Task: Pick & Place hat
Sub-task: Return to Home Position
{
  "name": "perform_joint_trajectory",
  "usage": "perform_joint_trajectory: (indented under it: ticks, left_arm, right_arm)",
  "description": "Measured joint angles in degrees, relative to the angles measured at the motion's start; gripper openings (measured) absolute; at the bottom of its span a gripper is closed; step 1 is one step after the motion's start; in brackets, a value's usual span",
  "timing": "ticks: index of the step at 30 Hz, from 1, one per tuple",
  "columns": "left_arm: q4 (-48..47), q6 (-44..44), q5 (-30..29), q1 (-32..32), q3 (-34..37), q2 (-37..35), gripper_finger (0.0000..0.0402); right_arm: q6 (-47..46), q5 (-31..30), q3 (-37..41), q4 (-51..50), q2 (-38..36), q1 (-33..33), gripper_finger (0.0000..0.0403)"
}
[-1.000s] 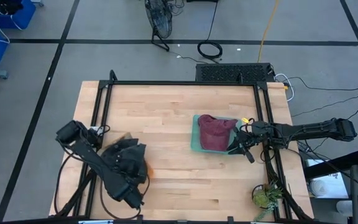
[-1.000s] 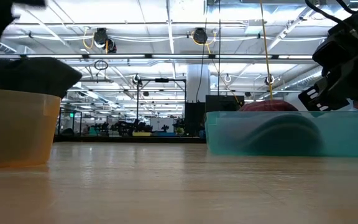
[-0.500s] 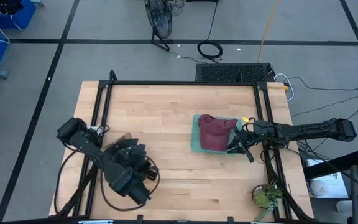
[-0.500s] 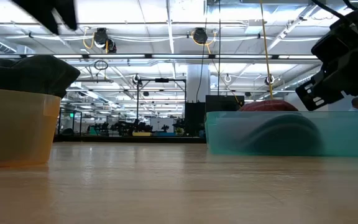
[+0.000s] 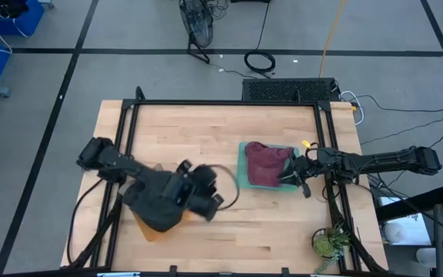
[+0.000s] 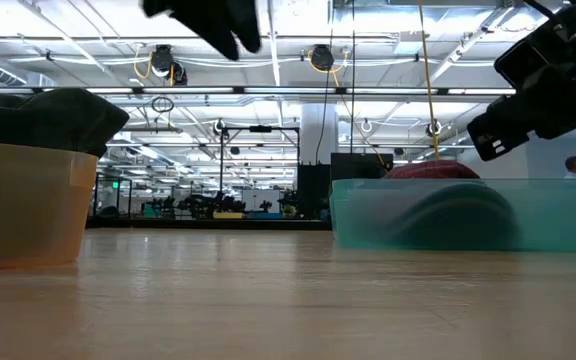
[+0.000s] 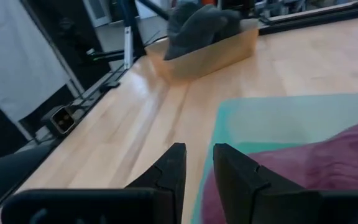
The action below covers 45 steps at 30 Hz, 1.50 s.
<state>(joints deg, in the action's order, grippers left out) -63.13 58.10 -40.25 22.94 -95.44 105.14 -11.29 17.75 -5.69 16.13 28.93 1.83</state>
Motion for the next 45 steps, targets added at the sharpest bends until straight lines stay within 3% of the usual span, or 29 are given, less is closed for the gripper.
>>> perform_joint_trajectory:
  ticks: [7, 13, 17, 20, 25, 30, 37, 45]
  left_arm:
    - [14.11, -22.61, 7.79, -9.07, 0.10, -2.37, 0.0156]
    - [18.38, -34.97, 8.79, -13.51, 0.53, -7.31, 0.0156]
    - [27.56, -41.03, 13.49, -16.43, 8.50, -13.64, 0.0156]
    - [38.63, -42.98, 18.72, -19.05, 19.03, -19.88, 0.0156]
    - [59.96, -47.71, 21.77, -19.93, 37.17, -29.23, 0.0156]
    - [75.82, -48.58, 23.68, -19.54, 50.31, -36.24, 0.0156]
    - [79.81, -48.63, 23.95, -19.44, 58.18, -41.87, 0.0156]
    - [79.74, -49.46, 27.43, -20.89, 60.21, -44.12, 0.0156]
  right_arm:
    - [0.26, -4.20, 0.00, 5.51, -0.83, 0.06, 0.0073]
    - [2.50, -7.31, -0.18, 9.42, -2.24, 0.07, 0.0073]
    - [5.28, -13.87, -1.04, 8.62, -2.54, 0.08, 0.0070]
    - [8.07, -17.67, -2.53, 6.88, -2.30, 0.42, 0.0058]
    - [8.39, -17.75, -3.30, 4.92, -2.29, 0.83, 0.0034]
    - [8.95, -17.73, -3.30, 4.17, -2.38, 0.83, 0.0013]
    - [9.11, -17.73, -3.30, 3.68, -2.38, 0.83, 0.0001]
    - [9.33, -17.62, -3.30, 3.69, -2.40, 0.83, 0.0002]
